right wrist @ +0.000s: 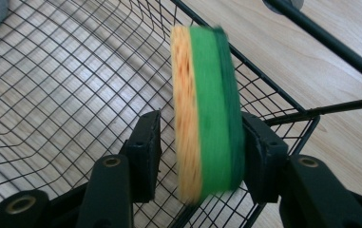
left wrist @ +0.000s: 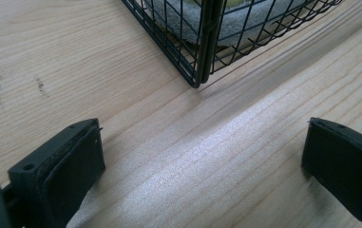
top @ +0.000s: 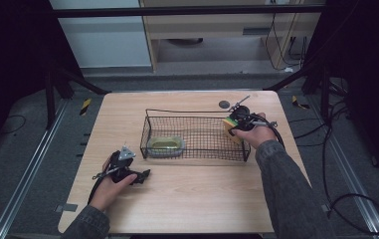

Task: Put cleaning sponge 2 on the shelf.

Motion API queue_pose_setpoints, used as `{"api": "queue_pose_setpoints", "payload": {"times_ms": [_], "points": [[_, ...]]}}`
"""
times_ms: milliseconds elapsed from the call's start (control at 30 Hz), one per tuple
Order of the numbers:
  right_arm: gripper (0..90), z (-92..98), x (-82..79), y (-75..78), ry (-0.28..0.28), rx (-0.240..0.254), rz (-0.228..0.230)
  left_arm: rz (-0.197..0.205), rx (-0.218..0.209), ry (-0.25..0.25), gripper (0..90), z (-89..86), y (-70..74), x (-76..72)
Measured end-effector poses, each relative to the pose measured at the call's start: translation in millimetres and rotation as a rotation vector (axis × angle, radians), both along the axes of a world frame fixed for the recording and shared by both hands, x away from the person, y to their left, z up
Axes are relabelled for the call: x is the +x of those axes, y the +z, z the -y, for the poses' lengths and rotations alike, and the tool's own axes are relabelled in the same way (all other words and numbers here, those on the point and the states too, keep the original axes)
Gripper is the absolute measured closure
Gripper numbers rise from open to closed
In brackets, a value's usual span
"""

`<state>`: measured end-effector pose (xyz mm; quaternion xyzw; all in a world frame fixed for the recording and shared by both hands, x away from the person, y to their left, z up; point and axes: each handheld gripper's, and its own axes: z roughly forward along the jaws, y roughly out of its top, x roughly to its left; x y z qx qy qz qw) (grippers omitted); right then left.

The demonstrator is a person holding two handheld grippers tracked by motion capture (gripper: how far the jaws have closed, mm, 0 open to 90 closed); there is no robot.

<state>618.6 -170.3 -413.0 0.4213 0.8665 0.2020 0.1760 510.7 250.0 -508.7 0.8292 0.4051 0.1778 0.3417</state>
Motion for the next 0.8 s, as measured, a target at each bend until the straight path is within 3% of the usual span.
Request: {"api": "queue_pose_setpoints", "payload": {"times_ms": [233, 800], "points": [[57.3, -4.7, -7.5, 6.1, 0.026, 0.010, 0.013, 0.000, 0.000, 0.000, 0.0, 0.0, 0.0, 0.1], [49.7, -16.8, -19.9, 9.9, 0.068, 0.033, 0.004, 0.000, -0.002, 0.000, 0.0, 0.1, -0.1, 0.1]]}}
